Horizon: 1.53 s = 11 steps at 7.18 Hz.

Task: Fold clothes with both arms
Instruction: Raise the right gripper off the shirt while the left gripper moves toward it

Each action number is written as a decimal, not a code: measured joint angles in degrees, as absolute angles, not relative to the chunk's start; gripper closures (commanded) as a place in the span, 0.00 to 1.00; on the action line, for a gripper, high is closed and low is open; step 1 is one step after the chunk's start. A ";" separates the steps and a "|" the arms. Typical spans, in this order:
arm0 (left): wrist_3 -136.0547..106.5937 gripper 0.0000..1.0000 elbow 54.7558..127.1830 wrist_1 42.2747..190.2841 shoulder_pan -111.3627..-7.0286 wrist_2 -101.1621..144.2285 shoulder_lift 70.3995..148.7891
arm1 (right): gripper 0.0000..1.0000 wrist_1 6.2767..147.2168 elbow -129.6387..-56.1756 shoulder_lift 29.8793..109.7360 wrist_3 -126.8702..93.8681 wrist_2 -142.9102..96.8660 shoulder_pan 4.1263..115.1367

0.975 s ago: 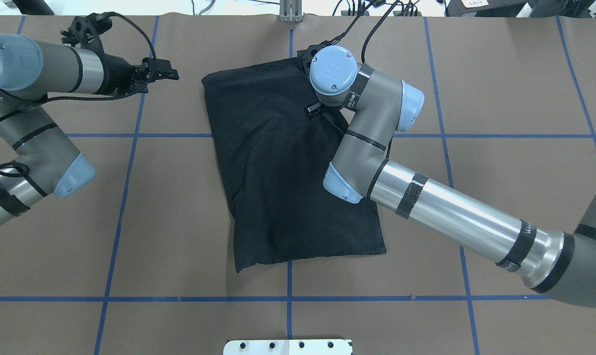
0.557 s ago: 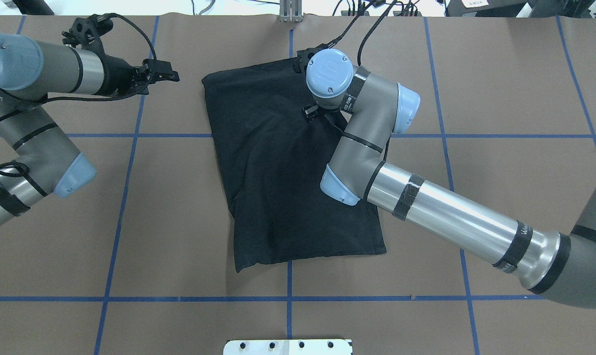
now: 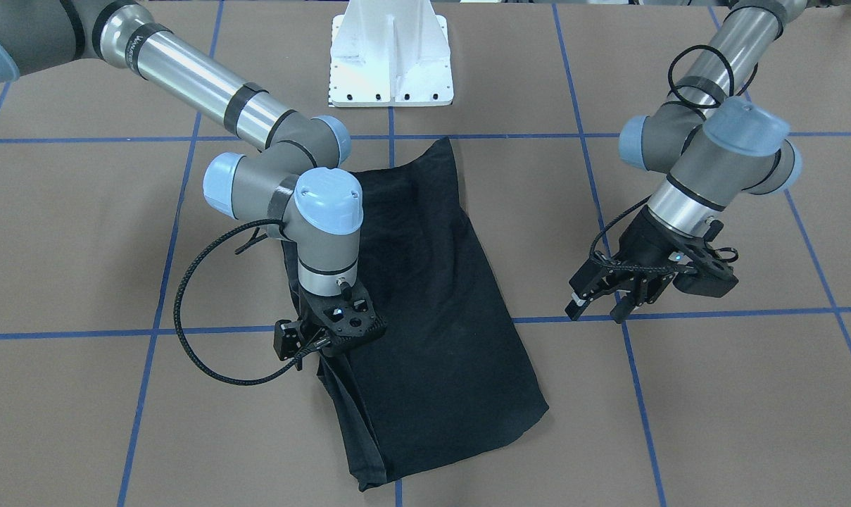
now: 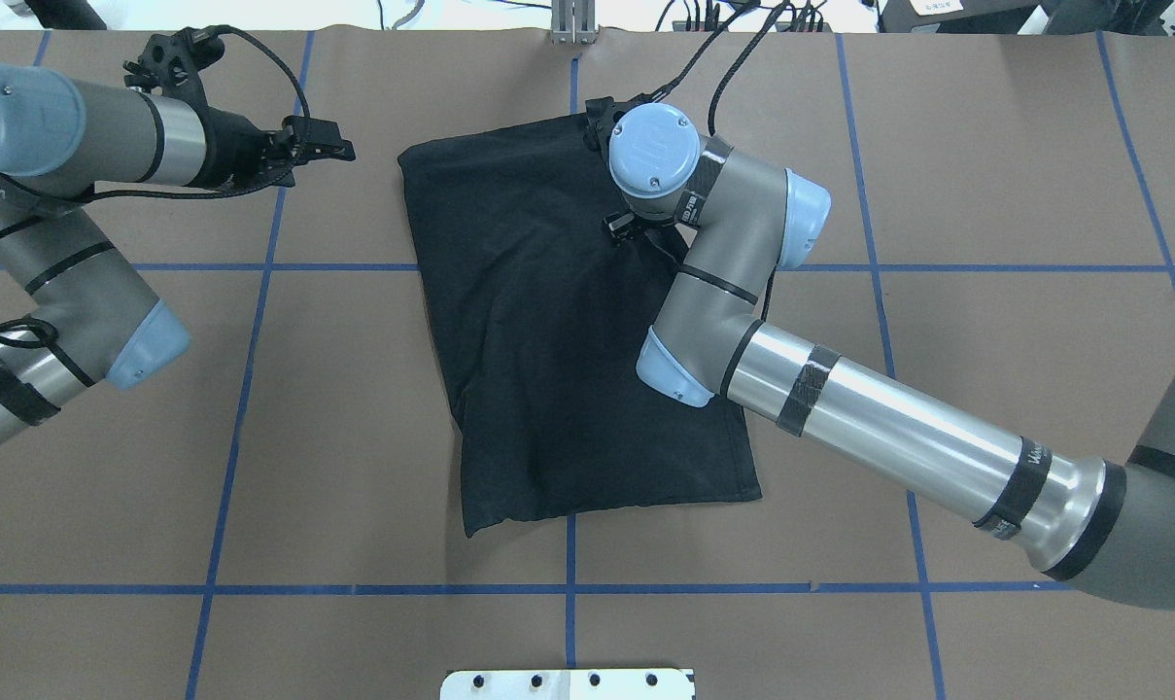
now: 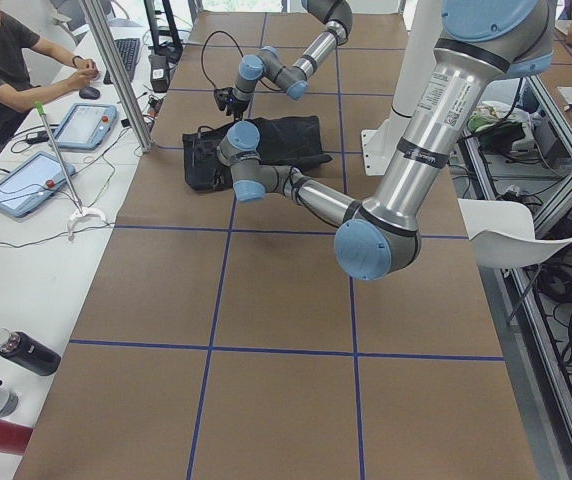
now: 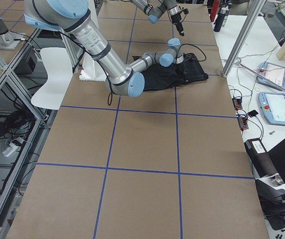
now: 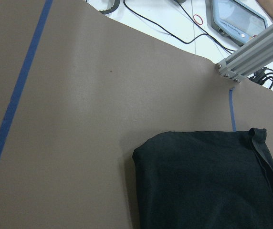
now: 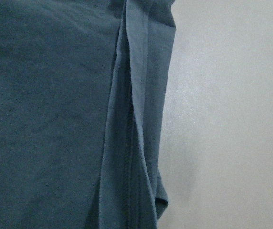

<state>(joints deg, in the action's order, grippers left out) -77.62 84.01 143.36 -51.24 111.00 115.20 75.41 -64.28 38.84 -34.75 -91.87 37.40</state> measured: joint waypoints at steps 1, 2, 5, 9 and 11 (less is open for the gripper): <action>-77.66 0.00 84.01 143.35 -51.24 111.01 115.34 | 0.01 75.41 -64.21 39.25 -34.73 -91.86 37.50; -77.68 0.00 84.02 143.35 -51.24 111.00 115.46 | 0.01 75.39 -64.19 39.52 -34.73 -91.96 37.76; -77.72 0.00 84.01 143.35 -51.24 111.01 115.85 | 0.01 74.62 -64.02 41.16 -34.14 -94.29 40.80; -77.87 0.00 84.15 143.29 -51.24 111.01 116.42 | 0.01 67.54 -64.65 46.21 -31.39 -105.62 48.30; -77.85 0.00 84.60 143.25 -51.24 111.12 116.60 | 0.01 67.56 -65.28 44.38 -31.50 -109.36 49.87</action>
<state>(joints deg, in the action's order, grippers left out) -77.85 84.60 143.25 -51.24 111.12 116.60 67.56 -65.28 44.38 -31.50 -109.36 49.87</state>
